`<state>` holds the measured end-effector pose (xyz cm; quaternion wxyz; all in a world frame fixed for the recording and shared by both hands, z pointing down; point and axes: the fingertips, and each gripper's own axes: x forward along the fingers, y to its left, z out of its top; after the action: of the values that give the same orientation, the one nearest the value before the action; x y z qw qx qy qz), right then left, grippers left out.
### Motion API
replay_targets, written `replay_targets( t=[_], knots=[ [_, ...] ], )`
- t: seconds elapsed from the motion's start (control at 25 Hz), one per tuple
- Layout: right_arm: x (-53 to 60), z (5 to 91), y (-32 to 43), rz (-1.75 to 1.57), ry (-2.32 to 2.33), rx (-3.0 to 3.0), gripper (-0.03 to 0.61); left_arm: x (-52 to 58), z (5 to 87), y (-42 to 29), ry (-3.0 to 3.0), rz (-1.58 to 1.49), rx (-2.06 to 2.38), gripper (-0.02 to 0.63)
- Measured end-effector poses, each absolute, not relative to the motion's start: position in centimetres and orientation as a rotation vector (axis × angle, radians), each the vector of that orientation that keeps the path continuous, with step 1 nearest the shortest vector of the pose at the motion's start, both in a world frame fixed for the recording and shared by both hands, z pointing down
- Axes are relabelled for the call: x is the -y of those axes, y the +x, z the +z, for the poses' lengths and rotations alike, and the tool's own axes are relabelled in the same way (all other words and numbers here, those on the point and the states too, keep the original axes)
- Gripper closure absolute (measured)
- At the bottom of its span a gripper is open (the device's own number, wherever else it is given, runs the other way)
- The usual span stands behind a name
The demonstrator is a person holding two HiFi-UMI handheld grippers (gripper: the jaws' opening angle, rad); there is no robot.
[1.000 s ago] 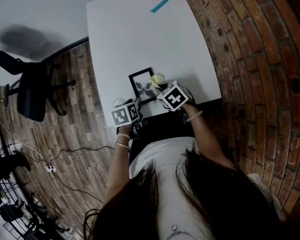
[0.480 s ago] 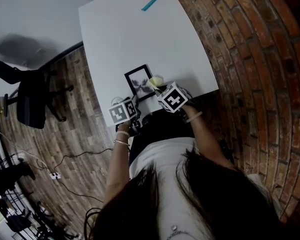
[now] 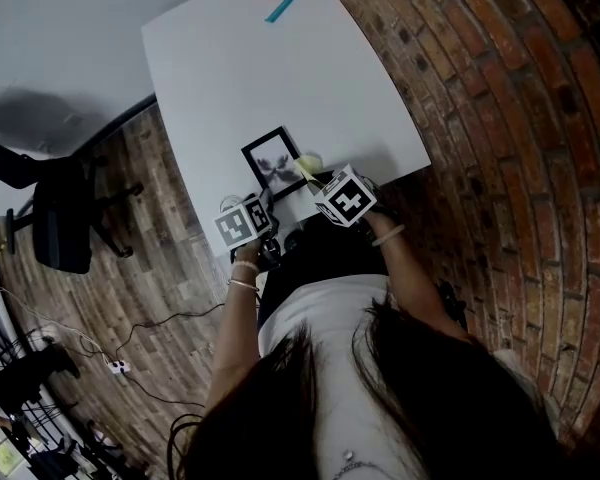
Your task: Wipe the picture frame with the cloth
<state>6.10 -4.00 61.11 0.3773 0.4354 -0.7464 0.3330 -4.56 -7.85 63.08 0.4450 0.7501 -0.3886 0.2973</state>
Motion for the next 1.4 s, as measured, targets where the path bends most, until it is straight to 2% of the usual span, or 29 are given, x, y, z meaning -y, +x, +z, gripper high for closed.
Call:
replay_targets(
  t=[1.4],
  knots=[
    [4.3,62.0,0.2,0.831,0.812,2.017,0.538,7.8,63.2,-4.3,1.866,0.711,0.974,0.456]
  ],
)
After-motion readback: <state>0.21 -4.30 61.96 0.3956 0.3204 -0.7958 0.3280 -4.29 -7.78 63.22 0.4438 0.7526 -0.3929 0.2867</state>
